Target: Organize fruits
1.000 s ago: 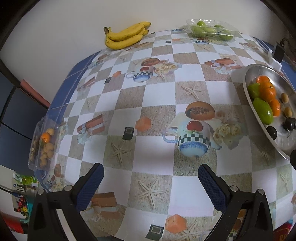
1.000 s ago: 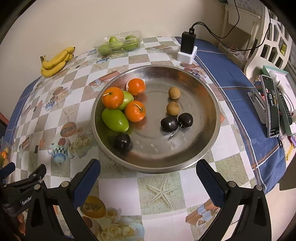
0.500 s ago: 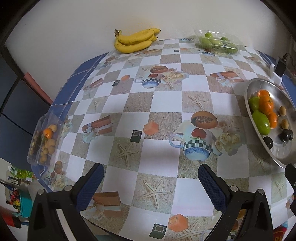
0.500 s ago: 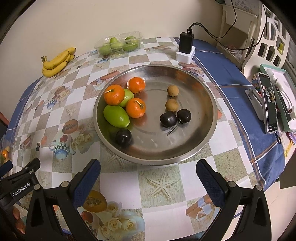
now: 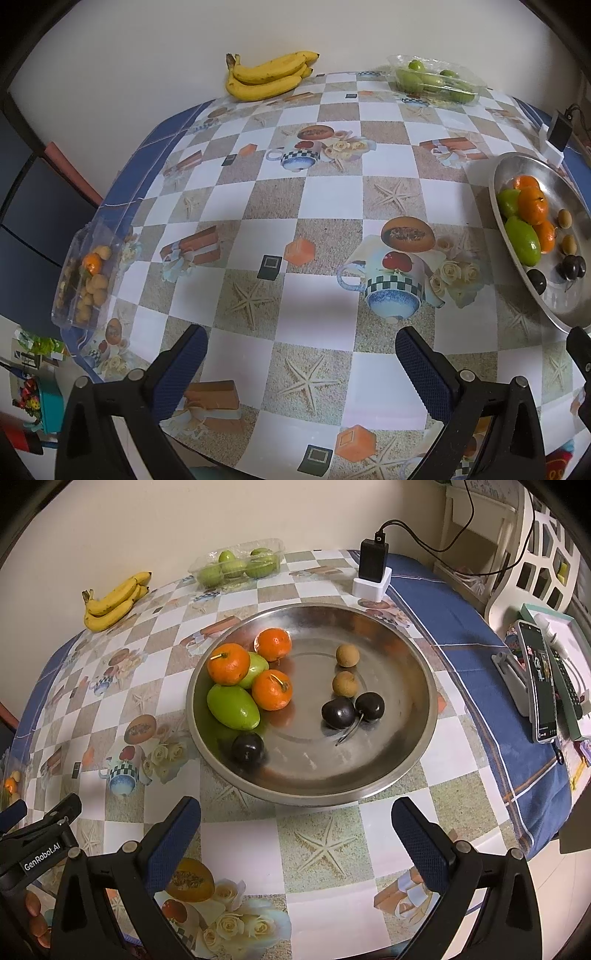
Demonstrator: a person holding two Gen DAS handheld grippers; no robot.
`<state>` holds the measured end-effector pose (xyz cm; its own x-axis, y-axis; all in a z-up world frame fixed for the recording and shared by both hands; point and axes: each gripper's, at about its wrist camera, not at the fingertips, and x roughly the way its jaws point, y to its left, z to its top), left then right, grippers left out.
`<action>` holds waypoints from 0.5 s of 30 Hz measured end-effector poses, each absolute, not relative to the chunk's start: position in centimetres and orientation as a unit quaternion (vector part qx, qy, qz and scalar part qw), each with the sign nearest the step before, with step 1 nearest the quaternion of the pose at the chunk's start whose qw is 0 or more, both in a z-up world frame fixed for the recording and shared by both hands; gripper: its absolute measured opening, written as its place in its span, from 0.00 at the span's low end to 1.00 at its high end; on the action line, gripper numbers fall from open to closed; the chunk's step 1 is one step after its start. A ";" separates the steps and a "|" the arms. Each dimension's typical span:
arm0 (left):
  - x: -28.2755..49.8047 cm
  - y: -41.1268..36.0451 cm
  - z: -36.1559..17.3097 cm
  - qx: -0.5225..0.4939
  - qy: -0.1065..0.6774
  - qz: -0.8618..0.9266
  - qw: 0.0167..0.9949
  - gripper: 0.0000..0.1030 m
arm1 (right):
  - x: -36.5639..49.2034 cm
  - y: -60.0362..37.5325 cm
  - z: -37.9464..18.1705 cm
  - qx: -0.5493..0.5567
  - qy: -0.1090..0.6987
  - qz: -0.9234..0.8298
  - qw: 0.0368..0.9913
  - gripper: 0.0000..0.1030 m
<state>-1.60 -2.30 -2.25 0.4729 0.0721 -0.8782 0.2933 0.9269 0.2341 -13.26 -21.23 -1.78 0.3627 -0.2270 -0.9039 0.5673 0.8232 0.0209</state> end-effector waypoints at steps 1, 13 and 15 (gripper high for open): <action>-1.6 -2.3 -2.3 0.180 0.509 -0.066 0.839 1.00 | -13.3 -21.2 -1.8 0.167 0.509 -0.245 0.808 1.00; -1.4 -2.3 -2.6 0.180 0.514 -0.066 0.836 1.00 | -13.1 -21.2 -2.0 0.169 0.512 -0.245 0.806 1.00; -1.4 -2.3 -2.6 0.180 0.515 -0.066 0.836 1.00 | -13.1 -21.2 -2.1 0.169 0.513 -0.244 0.805 1.00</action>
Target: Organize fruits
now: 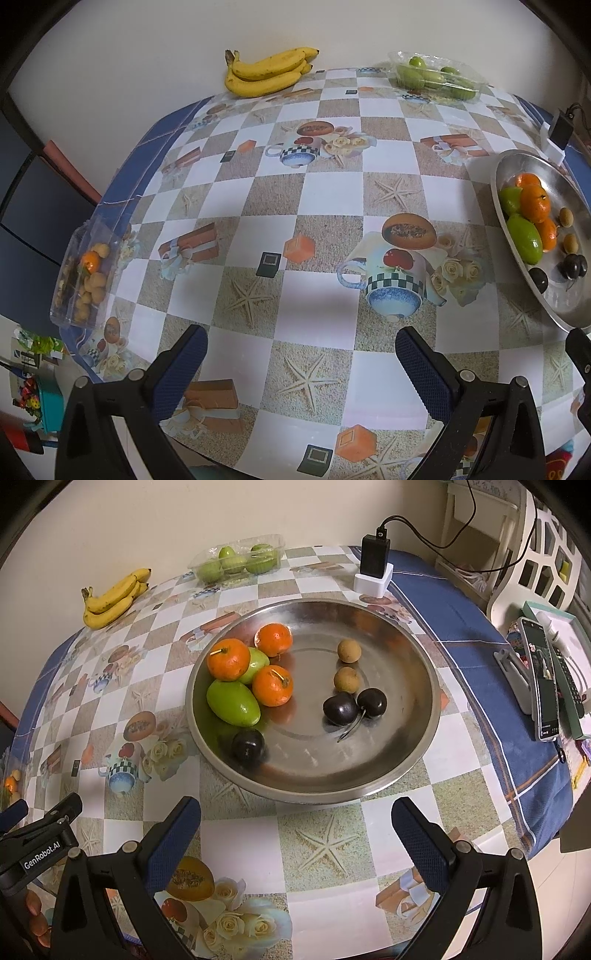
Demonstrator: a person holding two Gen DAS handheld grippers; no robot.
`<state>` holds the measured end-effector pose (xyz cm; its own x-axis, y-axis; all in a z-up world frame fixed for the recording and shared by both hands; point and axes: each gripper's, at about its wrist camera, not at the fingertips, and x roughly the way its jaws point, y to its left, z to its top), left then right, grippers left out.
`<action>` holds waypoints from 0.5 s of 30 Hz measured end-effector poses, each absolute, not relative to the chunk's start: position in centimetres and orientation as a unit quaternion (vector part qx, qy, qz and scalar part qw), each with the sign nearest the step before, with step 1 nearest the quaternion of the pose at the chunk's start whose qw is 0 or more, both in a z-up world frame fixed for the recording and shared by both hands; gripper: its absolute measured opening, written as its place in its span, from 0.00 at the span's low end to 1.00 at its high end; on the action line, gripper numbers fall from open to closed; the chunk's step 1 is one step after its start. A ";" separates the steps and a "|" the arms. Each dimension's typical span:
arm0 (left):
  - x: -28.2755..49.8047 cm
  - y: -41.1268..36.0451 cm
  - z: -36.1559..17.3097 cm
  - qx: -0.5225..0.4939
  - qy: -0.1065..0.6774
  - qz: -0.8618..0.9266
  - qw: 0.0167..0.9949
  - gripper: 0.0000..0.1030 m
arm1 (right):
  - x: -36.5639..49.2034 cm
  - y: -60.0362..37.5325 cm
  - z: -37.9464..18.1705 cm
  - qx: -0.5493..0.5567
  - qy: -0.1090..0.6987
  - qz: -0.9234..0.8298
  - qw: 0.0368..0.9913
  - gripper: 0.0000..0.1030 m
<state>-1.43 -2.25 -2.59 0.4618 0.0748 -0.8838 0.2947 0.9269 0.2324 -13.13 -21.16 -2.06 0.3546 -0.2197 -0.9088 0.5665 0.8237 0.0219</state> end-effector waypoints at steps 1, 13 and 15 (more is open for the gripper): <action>-1.4 -2.2 -2.6 0.179 0.515 -0.066 0.836 1.00 | -13.1 -21.2 -2.1 0.169 0.513 -0.244 0.805 1.00; -1.3 -2.1 -2.7 0.179 0.517 -0.065 0.835 1.00 | -13.0 -21.1 -2.2 0.170 0.516 -0.243 0.803 1.00; -1.3 -2.2 -2.7 0.179 0.516 -0.065 0.835 1.00 | -13.0 -21.1 -2.3 0.170 0.517 -0.243 0.803 1.00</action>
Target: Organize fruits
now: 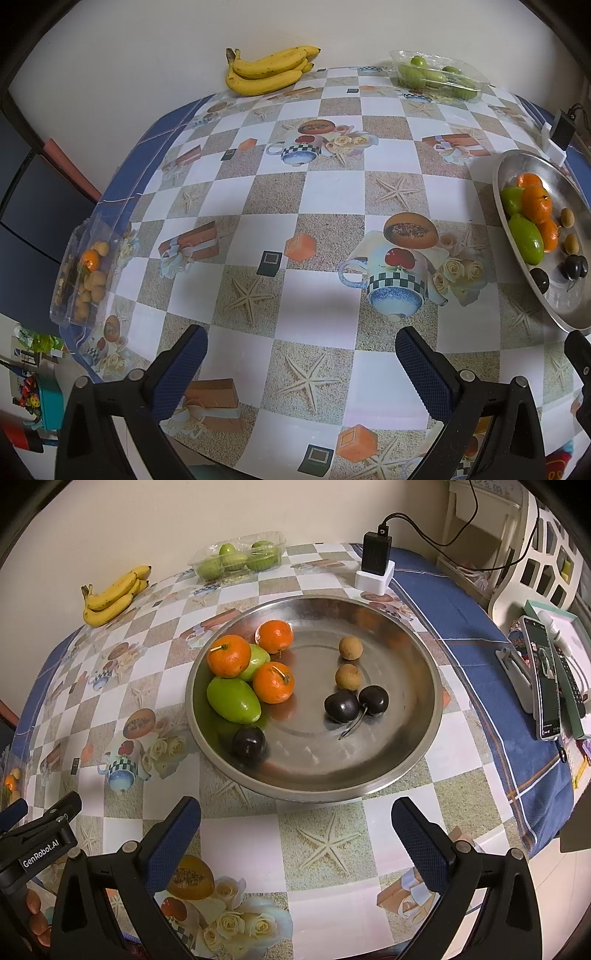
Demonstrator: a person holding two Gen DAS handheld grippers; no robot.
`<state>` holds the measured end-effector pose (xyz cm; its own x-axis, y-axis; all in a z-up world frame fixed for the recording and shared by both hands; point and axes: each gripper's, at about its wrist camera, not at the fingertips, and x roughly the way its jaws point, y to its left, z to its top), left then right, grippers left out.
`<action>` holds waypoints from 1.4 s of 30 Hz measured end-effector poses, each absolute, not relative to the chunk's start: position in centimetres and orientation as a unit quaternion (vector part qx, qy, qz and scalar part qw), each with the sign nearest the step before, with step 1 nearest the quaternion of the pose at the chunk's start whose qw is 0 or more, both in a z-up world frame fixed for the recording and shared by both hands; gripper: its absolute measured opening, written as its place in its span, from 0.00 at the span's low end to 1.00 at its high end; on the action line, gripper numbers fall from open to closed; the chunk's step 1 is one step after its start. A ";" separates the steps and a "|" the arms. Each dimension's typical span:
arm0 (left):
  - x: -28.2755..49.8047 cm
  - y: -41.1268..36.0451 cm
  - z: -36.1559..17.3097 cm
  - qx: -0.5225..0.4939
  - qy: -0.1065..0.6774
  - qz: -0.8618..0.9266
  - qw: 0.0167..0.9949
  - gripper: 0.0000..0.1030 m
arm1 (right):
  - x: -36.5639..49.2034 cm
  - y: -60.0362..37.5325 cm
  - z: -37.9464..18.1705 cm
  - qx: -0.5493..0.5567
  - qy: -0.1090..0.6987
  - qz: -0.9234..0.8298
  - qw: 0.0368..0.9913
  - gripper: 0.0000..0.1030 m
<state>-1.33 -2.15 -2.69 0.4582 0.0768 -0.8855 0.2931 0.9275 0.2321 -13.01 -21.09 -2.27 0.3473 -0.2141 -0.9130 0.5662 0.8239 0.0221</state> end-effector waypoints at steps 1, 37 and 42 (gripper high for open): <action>-1.3 -2.1 -2.7 0.179 0.516 -0.065 0.835 1.00 | -13.0 -21.1 -2.3 0.170 0.517 -0.243 0.803 1.00; -1.3 -2.0 -2.7 0.179 0.517 -0.064 0.835 1.00 | -13.0 -20.9 -2.6 0.169 0.521 -0.242 0.801 1.00; -1.3 -2.0 -2.7 0.178 0.517 -0.064 0.835 1.00 | -12.9 -21.0 -2.6 0.169 0.521 -0.242 0.801 1.00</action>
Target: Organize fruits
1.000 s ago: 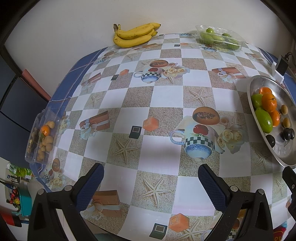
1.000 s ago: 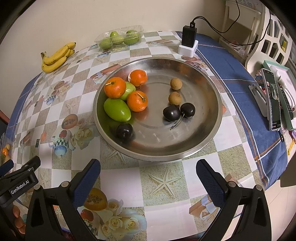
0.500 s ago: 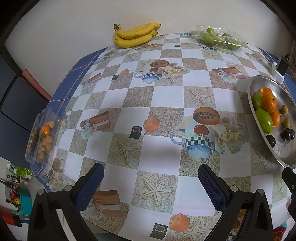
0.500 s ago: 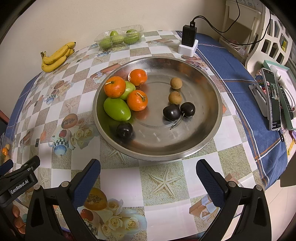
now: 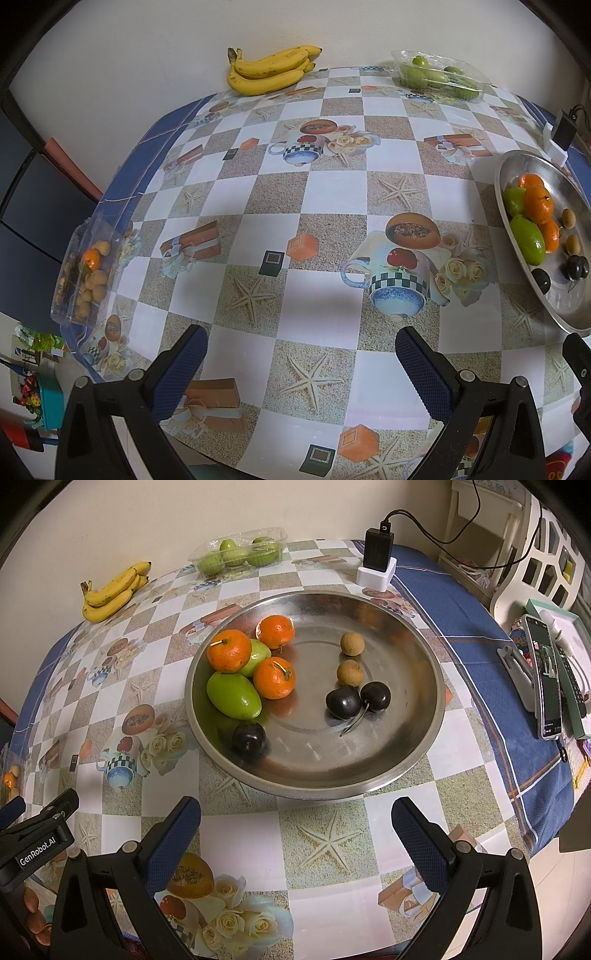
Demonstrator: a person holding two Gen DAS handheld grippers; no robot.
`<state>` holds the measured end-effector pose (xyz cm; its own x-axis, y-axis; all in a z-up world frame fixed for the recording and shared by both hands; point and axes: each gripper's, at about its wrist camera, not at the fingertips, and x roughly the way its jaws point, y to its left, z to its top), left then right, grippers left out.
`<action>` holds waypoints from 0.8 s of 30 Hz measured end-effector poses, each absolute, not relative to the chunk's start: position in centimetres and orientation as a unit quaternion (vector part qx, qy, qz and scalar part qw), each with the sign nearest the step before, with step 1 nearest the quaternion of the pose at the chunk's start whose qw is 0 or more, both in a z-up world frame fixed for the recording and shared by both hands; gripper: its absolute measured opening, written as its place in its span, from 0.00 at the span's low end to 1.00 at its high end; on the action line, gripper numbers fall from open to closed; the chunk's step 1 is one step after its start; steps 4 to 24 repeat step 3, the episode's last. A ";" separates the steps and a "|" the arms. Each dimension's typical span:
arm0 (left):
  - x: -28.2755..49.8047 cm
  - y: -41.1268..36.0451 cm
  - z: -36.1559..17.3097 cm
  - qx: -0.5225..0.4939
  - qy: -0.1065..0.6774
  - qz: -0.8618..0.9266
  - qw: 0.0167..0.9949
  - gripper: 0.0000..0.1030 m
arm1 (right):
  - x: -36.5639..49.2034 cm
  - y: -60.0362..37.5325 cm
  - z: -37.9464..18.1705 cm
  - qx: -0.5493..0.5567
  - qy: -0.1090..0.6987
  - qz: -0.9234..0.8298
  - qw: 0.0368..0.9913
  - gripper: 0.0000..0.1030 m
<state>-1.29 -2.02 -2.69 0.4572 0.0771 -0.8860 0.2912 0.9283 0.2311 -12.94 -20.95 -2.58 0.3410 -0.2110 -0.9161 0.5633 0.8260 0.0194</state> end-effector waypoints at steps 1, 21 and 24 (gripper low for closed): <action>-1.3 -2.0 -2.7 0.178 0.517 -0.064 0.835 1.00 | -12.9 -20.9 -2.6 0.169 0.521 -0.242 0.801 1.00; -1.3 -2.0 -2.7 0.179 0.517 -0.064 0.834 1.00 | -12.9 -21.0 -2.6 0.169 0.521 -0.241 0.801 1.00; -1.3 -2.0 -2.7 0.179 0.517 -0.064 0.834 1.00 | -12.9 -21.0 -2.6 0.169 0.521 -0.241 0.801 1.00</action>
